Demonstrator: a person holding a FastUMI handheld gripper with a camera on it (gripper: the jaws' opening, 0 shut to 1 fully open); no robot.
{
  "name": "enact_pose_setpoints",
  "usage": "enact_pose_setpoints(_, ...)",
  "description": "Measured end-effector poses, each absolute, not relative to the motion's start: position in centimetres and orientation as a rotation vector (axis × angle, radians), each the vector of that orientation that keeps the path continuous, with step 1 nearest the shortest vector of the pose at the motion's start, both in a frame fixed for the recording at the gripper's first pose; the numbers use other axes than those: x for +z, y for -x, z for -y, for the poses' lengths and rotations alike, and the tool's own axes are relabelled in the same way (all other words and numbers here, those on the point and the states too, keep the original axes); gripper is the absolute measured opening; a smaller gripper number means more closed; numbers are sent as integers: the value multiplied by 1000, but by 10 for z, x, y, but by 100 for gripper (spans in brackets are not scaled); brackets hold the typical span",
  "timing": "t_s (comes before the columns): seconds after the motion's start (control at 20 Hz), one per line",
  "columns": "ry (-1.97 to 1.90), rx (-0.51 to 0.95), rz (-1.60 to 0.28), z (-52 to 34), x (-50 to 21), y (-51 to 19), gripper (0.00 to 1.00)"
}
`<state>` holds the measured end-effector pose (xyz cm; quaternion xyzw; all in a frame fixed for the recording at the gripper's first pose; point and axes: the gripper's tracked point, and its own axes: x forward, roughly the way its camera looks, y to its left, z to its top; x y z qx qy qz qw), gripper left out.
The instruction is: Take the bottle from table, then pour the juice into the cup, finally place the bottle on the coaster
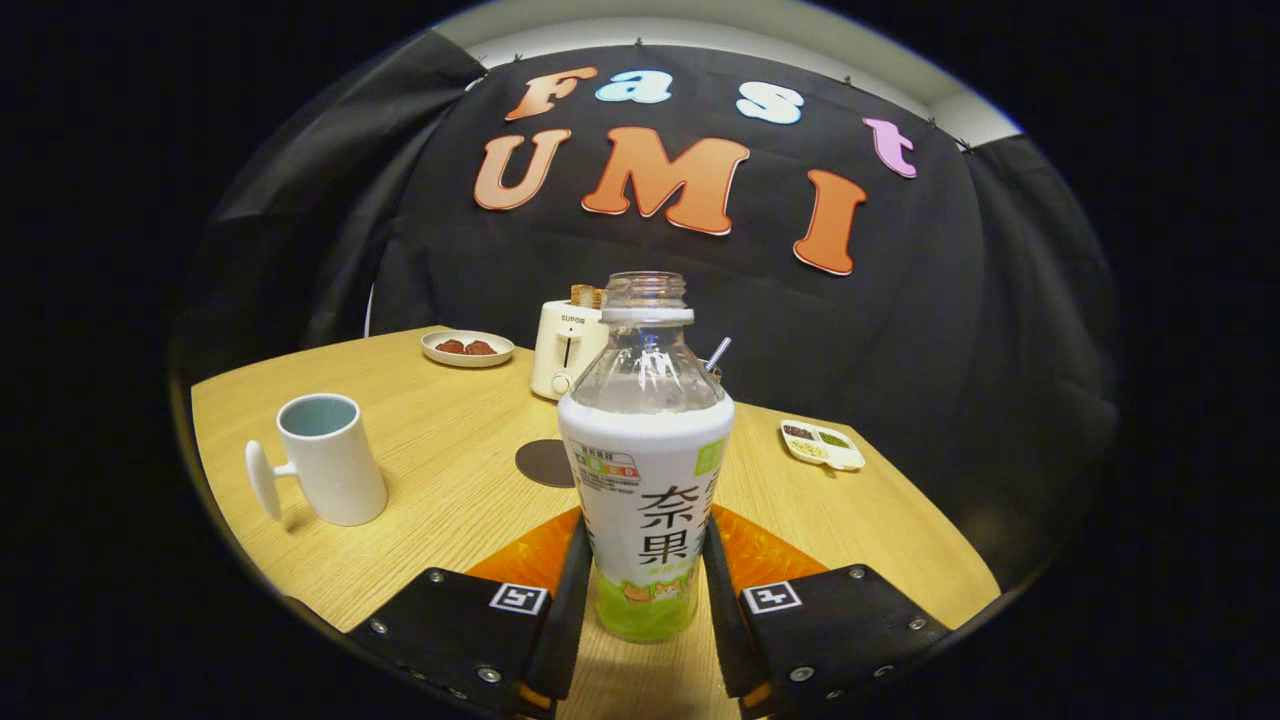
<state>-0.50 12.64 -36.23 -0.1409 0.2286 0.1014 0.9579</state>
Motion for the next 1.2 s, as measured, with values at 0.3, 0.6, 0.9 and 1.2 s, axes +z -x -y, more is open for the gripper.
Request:
enact_pose_setpoints(0.3,517,234,-389,-150,-348,-5,56)
enact_pose_setpoints(0.6,719,259,-343,-167,-349,-12,56)
enact_pose_setpoints(0.9,964,300,-298,-185,-353,-15,57)
enact_pose_setpoints(1.2,1175,307,-192,-193,-342,-33,56)
